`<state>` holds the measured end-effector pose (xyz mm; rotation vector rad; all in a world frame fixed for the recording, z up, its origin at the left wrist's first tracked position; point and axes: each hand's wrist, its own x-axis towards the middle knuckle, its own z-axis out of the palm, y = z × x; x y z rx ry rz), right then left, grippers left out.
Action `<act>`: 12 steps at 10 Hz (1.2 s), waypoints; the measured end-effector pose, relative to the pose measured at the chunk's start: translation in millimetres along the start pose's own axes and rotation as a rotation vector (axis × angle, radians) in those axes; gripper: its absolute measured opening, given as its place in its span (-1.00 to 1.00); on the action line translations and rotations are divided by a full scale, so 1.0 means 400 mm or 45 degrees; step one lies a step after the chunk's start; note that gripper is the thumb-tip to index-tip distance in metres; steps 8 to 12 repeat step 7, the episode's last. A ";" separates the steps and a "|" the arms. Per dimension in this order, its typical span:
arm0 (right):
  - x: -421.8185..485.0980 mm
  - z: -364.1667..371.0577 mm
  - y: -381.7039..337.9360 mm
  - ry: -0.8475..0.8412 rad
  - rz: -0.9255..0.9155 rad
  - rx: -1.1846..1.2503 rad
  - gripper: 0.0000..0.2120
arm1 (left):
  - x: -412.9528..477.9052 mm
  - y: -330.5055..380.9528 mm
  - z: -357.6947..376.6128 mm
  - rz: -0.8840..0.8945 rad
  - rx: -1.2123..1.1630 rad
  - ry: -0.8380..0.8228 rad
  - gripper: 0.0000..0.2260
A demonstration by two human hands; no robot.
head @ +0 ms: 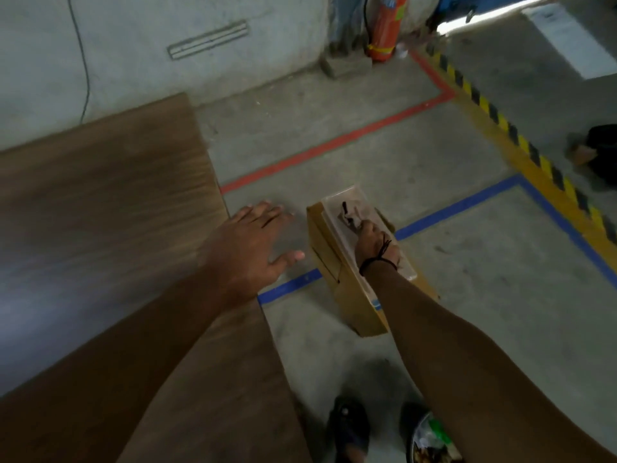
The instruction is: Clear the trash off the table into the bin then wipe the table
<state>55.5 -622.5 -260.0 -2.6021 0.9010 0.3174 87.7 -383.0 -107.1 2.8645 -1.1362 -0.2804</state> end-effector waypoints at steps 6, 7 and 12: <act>-0.103 -0.143 -0.063 -0.146 -0.291 0.358 -0.41 | -0.042 0.032 -0.057 -0.288 0.333 -0.013 -0.33; -0.247 -0.292 -0.150 -0.097 -0.475 0.484 -0.44 | -0.115 0.076 -0.099 -0.370 0.264 0.099 -0.36; -0.247 -0.292 -0.150 -0.097 -0.475 0.484 -0.44 | -0.115 0.076 -0.099 -0.370 0.264 0.099 -0.36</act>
